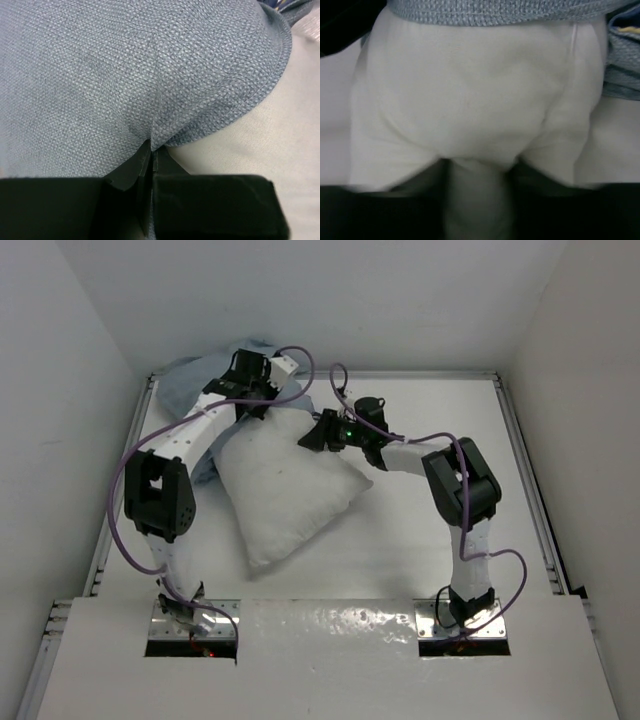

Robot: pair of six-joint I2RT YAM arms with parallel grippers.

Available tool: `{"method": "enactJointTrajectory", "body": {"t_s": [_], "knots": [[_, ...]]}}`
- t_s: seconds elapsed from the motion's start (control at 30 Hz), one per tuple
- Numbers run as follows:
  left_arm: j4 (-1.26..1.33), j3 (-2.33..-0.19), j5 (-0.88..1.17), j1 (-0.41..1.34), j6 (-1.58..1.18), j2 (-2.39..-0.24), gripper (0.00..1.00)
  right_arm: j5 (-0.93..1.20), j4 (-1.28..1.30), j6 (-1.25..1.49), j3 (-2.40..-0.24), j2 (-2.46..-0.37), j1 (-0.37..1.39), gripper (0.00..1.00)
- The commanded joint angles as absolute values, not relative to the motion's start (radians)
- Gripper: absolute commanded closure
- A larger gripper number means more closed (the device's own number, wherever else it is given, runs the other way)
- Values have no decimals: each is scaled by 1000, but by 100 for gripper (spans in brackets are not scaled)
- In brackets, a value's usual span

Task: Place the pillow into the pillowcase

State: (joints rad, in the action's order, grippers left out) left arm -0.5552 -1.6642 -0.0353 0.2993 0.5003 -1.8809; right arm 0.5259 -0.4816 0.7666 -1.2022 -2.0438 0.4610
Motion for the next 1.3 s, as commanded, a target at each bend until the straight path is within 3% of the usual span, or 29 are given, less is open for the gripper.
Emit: {"method": "enactJointTrajectory", "body": {"t_s": [0.0, 0.03, 0.23, 0.4, 0.6, 0.77, 0.83, 1.0, 1.03, 1.07, 1.1, 1.13, 1.17, 1.2, 1.27], "knots": [[-543, -1741, -12, 291, 486, -1815, 100, 638, -578, 903, -1298, -2126, 488, 84], [-558, -1759, 6, 291, 482, -1810, 100, 641, -603, 923, -1307, -2131, 489, 100], [-692, -1865, 424, 301, 529, -1761, 100, 600, -712, 946, -1405, -2074, 503, 100], [-788, -1809, 563, 342, 584, -1744, 100, 473, -876, 914, -1471, -2020, 528, 100], [-850, -1724, 754, 388, 615, -1697, 100, 67, -1083, 1054, -1395, -2043, 526, 100], [-922, -1652, 763, 390, 689, -1657, 100, -561, -811, 1141, -1259, -1942, 554, 100], [-908, -1599, 741, 388, 695, -1651, 100, -607, -702, 1154, -1275, -1956, 575, 100], [-804, -1571, 663, 379, 617, -1667, 100, -471, -683, 1123, -1293, -2037, 610, 100], [-786, -1583, 652, 371, 608, -1672, 100, -441, -681, 1103, -1295, -2040, 612, 97], [-782, -1592, 647, 345, 603, -1677, 85, -408, -689, 1048, -1290, -2040, 609, 88], [-776, -1610, 647, 327, 585, -1675, 76, -367, -701, 1013, -1272, -2022, 598, 57], [-775, -1618, 649, 307, 577, -1671, 64, -339, -704, 930, -1264, -2010, 589, 38], [-778, -1626, 650, 263, 571, -1666, 47, -301, -698, 884, -1261, -1994, 580, 25], [-781, -1640, 650, 238, 571, -1661, 39, -219, -681, 849, -1262, -1962, 557, 5], [-795, -1651, 638, 175, 571, -1637, 23, -123, -603, 734, -1272, -1928, 531, 1]]}}
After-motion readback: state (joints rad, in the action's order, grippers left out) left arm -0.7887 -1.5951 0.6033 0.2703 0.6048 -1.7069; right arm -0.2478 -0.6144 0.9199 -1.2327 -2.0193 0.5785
